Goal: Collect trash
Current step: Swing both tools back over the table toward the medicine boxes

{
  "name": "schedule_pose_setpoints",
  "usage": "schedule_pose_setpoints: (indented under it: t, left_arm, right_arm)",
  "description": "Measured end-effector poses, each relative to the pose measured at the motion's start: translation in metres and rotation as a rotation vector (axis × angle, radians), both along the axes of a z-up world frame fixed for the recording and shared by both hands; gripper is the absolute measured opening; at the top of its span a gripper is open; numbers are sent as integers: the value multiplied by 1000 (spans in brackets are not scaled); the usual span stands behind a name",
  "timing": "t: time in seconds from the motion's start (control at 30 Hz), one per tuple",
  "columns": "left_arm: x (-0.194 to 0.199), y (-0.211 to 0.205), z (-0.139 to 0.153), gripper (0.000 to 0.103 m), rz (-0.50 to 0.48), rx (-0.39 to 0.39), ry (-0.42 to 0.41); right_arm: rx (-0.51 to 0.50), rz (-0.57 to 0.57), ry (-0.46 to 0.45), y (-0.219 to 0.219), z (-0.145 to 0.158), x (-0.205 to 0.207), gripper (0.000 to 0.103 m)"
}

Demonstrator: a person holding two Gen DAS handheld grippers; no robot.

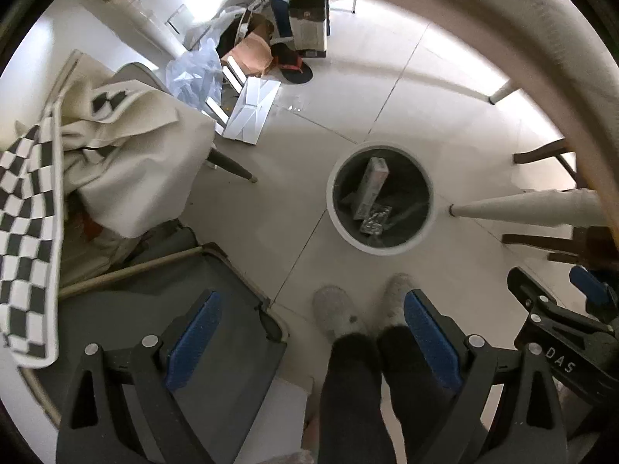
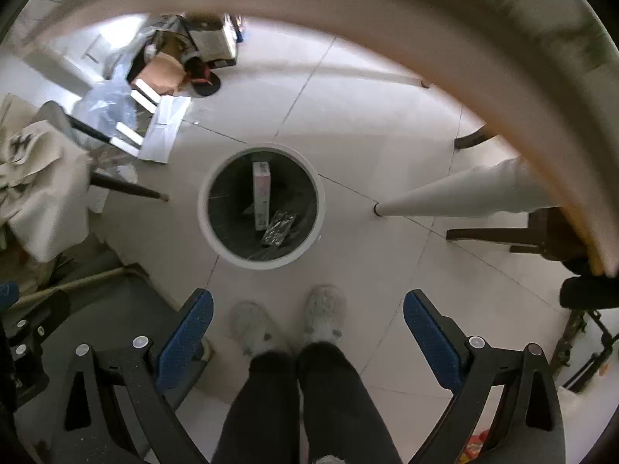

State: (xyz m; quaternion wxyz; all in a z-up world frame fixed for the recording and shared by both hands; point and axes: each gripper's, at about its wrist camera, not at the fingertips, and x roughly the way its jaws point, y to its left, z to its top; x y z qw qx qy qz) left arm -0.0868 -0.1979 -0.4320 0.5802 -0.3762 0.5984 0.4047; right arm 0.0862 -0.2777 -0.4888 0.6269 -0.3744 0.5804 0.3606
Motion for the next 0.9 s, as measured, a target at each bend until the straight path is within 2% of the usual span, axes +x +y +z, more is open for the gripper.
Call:
schedule_pose_setpoints:
  t: [0.13, 0.3, 0.37, 0.47, 0.6, 0.7, 0.83, 0.9]
  left_arm:
    - [-7, -6, 60, 96, -2, 29, -21]
    - [-5, -4, 136, 96, 13, 106, -45]
    - [2, 1, 160, 96, 9, 158, -40]
    - [28, 18, 190, 96, -3, 221, -52]
    - [69, 49, 213, 96, -28, 273, -63]
    - [110, 76, 220, 97, -24, 285, -63]
    - [175, 117, 214, 97, -27, 290, -43]
    - [215, 141, 201, 97, -51, 288, -15]
  right_arm:
    - [22, 16, -1, -10, 74, -7, 100]
    - [90, -18, 26, -13, 155, -1, 100]
    - [132, -56, 44, -9, 191, 12, 100]
    - [173, -114, 59, 2, 229, 43, 100]
    - [209, -189, 39, 29, 255, 99, 100]
    - [229, -263, -4, 55, 269, 163, 100]
    - [219, -371, -3, 87, 266, 249, 100]
    - [212, -444, 6, 107, 258, 297, 100]
